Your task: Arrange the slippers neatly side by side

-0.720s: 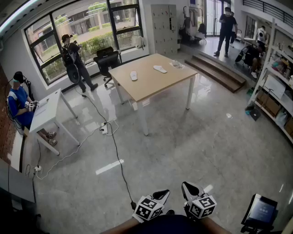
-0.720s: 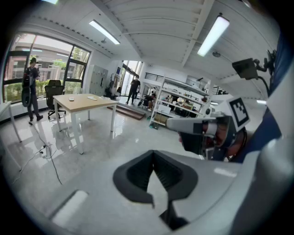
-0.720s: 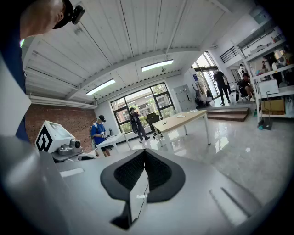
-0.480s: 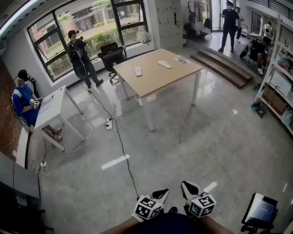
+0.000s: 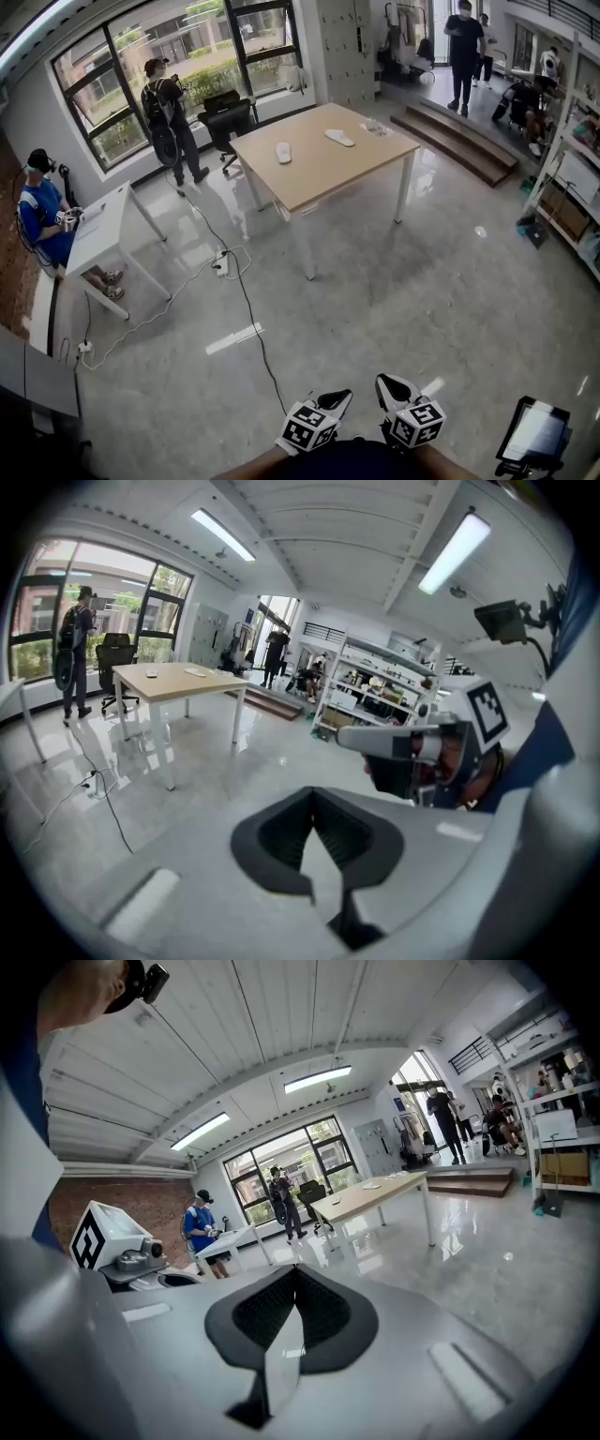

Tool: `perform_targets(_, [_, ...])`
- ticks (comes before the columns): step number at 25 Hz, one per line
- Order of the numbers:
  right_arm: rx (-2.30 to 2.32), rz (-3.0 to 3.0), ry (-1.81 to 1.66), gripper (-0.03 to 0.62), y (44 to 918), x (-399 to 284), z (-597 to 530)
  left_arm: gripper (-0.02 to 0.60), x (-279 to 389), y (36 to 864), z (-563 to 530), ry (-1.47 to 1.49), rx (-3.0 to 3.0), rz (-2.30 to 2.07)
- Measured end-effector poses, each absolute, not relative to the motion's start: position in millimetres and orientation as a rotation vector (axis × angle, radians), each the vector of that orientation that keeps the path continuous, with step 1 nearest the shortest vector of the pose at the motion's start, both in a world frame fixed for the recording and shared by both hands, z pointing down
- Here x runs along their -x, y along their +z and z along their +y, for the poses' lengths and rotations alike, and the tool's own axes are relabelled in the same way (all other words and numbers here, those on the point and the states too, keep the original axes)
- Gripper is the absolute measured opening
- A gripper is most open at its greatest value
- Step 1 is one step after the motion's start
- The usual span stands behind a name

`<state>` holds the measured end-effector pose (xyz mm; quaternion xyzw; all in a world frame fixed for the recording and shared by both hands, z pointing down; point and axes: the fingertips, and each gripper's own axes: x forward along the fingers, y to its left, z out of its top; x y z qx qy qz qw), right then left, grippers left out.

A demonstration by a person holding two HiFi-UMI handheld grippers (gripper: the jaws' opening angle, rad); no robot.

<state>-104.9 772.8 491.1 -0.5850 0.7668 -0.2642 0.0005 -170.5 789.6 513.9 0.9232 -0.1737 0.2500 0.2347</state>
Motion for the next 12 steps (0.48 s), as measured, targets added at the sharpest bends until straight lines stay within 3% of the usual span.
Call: perform_targets(12, [1.932, 2.449, -0.79, 0.011, 482, 121, 655, 0.002, 178, 505, 669, 0.594, -2.535, -0.393])
